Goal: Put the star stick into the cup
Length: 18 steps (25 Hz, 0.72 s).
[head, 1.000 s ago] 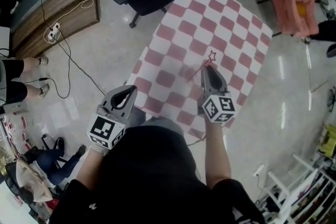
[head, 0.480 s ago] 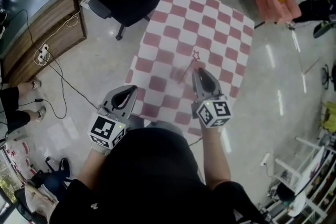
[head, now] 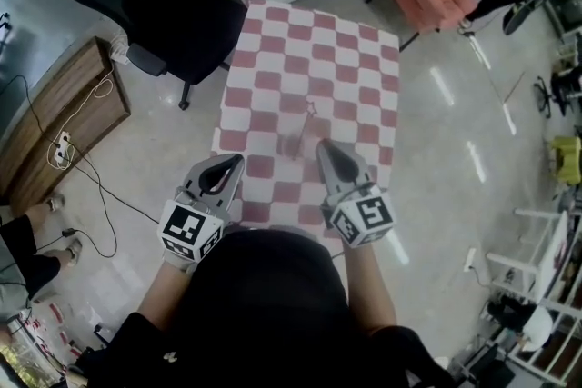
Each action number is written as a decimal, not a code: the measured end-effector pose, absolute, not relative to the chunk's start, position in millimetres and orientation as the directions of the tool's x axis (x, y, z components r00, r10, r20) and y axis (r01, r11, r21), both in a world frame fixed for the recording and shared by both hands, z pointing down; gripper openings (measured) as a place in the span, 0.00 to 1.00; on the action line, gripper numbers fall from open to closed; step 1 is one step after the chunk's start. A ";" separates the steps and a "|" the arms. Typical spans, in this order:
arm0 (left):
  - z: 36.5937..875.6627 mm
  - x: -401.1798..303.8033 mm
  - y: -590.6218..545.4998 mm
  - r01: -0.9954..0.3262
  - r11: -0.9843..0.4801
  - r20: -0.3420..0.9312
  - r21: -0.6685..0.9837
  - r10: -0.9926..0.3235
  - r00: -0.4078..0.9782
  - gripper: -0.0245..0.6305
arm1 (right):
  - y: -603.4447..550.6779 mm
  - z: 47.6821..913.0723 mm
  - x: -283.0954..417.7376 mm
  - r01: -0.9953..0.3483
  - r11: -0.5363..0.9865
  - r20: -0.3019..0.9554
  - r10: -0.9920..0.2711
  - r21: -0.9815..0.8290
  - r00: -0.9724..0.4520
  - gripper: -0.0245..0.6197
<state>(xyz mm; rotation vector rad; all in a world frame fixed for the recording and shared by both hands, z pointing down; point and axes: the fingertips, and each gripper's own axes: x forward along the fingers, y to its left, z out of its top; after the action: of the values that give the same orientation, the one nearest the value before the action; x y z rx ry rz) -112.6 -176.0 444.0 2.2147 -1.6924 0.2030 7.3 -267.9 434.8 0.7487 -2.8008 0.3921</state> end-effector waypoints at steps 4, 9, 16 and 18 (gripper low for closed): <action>435.0 -105.3 -184.0 -0.939 -0.289 0.290 0.185 -0.897 0.333 0.10 | -257.4 421.0 14.7 -0.532 0.825 0.246 -0.484 -0.191 -0.840 0.07; 426.1 -96.0 -189.6 -0.920 -0.350 0.263 0.176 -0.884 0.387 0.10 | -246.5 410.6 24.0 -0.562 0.806 0.222 -0.523 -0.182 -0.823 0.07; 413.7 -85.8 -195.1 -0.896 -0.410 0.230 0.170 -0.868 0.441 0.10 | -231.0 397.5 30.4 -0.577 0.800 0.187 -0.549 -0.162 -0.814 0.07; 412.5 -83.2 -195.3 -0.891 -0.423 0.225 0.167 -0.863 0.452 0.10 | -227.8 393.6 31.7 -0.580 0.799 0.169 -0.557 -0.160 -0.813 0.07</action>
<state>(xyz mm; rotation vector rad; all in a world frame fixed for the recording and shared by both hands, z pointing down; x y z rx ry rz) -83.2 -195.3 412.5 2.4441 -1.5117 0.1512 31.7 -227.8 393.6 0.9104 -2.8707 0.3114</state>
